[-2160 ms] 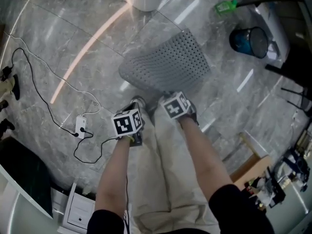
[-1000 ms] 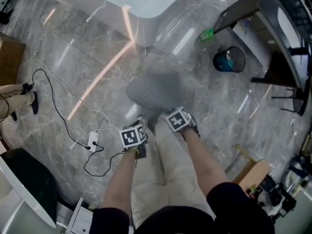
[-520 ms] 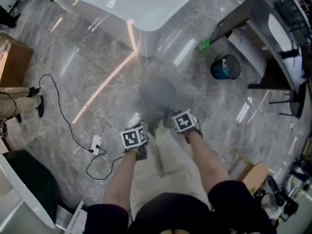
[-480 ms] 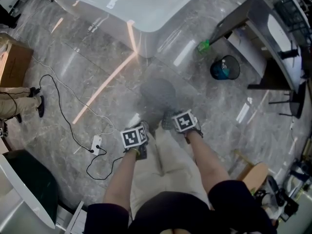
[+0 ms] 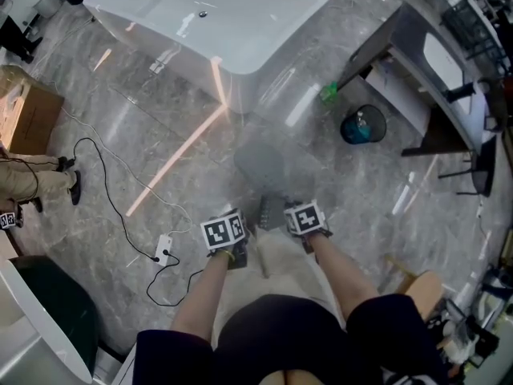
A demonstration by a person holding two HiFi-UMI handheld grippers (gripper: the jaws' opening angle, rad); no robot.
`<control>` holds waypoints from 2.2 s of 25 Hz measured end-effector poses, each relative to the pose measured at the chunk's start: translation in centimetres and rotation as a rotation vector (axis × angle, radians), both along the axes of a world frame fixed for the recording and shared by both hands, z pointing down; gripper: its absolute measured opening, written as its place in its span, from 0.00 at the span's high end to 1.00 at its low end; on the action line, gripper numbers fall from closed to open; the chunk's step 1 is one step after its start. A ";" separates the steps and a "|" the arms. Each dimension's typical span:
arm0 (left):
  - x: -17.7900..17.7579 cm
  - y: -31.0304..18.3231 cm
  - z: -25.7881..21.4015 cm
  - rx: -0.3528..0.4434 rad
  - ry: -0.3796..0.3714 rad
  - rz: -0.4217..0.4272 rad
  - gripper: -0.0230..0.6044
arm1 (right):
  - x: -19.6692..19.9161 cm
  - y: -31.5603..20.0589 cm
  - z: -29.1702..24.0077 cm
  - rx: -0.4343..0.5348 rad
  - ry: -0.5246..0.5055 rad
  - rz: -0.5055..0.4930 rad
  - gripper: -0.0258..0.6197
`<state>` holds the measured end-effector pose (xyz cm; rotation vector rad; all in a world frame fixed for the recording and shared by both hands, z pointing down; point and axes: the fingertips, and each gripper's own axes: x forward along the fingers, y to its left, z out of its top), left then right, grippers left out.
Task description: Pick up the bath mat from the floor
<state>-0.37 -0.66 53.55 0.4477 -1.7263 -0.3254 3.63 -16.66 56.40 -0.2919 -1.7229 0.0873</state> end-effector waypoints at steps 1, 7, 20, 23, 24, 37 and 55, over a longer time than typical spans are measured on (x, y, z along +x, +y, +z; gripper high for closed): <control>0.1 -0.2 -0.4 0.004 -0.004 0.003 0.96 | -0.1 -0.1 -0.5 0.011 -0.010 -0.010 0.88; 1.2 -0.7 -2.6 0.008 -0.012 0.026 0.96 | -0.1 0.6 -3.7 0.013 -0.043 -0.031 0.88; -1.3 -1.5 -7.8 0.059 -0.033 -0.027 0.96 | -3.4 0.5 -12.1 -0.076 -0.260 0.017 0.88; -2.0 -1.7 -9.1 0.083 -0.038 -0.056 0.96 | -3.3 0.8 -13.6 -0.114 -0.278 0.043 0.88; -2.2 -1.8 -9.4 0.090 -0.039 -0.061 0.96 | -3.3 0.9 -14.0 -0.129 -0.283 0.055 0.88; -3.3 -2.0 -13.1 0.117 -0.085 -0.026 0.96 | -3.4 1.4 -17.3 -0.191 -0.332 0.113 0.88; -2.1 -1.7 -13.3 0.113 -0.093 0.016 0.96 | -2.4 1.9 -17.6 -0.199 -0.359 0.152 0.89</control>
